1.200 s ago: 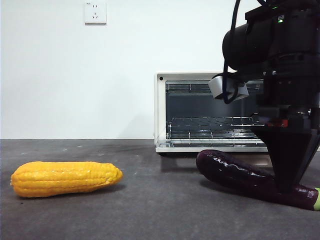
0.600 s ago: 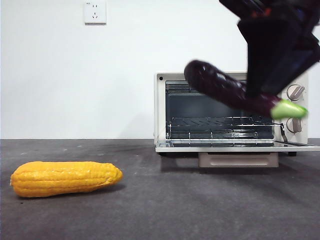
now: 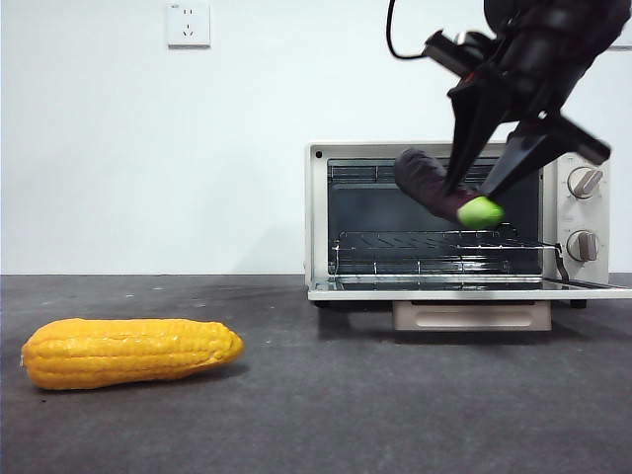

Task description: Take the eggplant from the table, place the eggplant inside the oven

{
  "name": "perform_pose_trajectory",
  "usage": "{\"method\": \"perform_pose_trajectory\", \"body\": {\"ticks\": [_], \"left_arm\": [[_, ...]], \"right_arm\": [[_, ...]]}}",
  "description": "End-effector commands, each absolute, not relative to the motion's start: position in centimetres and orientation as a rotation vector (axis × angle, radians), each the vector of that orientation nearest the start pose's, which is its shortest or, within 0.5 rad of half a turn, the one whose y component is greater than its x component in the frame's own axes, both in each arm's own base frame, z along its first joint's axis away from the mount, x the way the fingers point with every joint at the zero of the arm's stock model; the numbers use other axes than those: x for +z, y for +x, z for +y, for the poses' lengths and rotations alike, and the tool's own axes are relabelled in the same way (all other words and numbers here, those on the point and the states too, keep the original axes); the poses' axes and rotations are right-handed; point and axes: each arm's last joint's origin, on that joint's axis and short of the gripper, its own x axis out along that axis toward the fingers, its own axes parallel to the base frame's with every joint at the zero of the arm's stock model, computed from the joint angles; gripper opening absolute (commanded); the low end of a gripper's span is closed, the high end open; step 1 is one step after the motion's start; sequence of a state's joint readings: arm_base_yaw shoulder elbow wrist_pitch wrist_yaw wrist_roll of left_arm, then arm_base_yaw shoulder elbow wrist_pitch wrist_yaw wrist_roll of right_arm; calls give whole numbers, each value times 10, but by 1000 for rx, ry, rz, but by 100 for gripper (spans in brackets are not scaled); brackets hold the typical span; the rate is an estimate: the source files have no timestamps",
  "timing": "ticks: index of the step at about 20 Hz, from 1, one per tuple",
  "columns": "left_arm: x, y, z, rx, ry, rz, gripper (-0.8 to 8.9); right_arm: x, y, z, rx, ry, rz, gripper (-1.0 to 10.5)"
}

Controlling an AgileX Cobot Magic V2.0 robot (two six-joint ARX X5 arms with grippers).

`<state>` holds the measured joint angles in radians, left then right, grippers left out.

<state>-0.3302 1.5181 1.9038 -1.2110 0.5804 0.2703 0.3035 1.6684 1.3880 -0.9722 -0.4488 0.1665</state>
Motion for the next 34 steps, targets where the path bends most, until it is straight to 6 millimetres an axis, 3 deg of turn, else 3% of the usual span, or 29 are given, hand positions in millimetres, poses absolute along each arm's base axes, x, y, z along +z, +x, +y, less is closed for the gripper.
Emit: {"method": "perform_pose_trajectory", "body": {"ticks": [1, 5, 12, 22, 26, 27, 30, 34], "left_arm": [[445, 253, -105, -979, 146, 723, -6], [445, 253, -105, -979, 146, 723, -6], [445, 253, -105, -980, 149, 720, -6], [445, 253, -105, -980, 148, 722, -6], [445, 253, -105, -980, 148, 721, -6], [445, 253, -105, -980, 148, 721, -6], [445, 253, -105, -980, 148, 721, -6], [445, 253, -105, -980, 148, 722, -6]], "right_arm": [[261, 331, 106, 520, 376, 1332, -12], [255, 362, 100, 473, 546, 1296, -12], [248, 391, 91, 363, 764, 1184, -12], [248, 405, 84, 68, 685, 976, -9], [251, 409, 84, 64, 680, 914, 4], [252, 409, 84, 68, 680, 905, 33], [252, 410, 84, 54, 676, 893, 263], [252, 410, 84, 53, 674, 895, 262]]}}
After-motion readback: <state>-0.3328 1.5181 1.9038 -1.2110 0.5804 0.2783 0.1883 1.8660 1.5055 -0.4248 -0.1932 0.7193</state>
